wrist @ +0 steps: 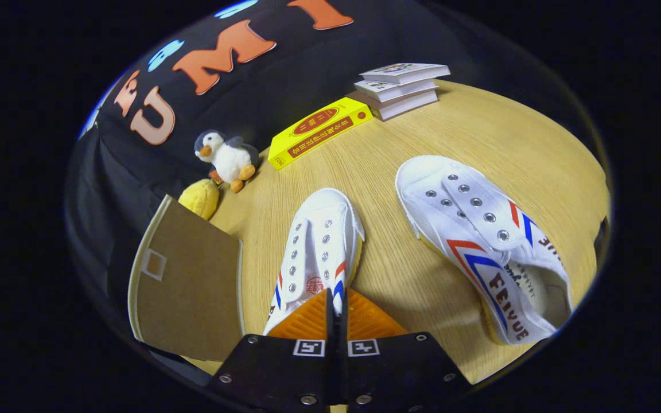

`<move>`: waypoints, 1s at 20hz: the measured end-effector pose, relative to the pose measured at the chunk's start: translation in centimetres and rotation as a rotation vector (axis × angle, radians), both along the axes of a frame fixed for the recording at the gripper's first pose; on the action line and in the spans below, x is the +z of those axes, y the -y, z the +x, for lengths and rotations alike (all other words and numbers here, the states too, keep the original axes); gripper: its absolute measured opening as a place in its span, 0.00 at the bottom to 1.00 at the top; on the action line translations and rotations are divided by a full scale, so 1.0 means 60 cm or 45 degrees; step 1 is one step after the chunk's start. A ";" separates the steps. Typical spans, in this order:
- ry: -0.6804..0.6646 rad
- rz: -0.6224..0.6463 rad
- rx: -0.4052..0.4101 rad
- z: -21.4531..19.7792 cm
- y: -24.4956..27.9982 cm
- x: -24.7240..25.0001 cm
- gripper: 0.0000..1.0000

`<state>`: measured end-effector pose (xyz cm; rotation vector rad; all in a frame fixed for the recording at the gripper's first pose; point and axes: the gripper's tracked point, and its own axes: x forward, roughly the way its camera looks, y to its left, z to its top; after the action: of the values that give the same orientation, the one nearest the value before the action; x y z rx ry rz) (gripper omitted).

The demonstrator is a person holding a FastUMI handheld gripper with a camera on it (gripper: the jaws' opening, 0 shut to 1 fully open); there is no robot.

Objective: Open the storage box then place both shoes into the box .Put the left shoe in first, then the right shoe, with the right side of both shoes facing outward in a uniform manner.

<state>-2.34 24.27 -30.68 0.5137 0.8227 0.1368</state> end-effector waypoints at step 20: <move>0.310 0.171 0.351 -0.021 -0.342 0.329 0.00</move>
<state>-3.61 44.80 -10.94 0.4961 0.6446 0.5019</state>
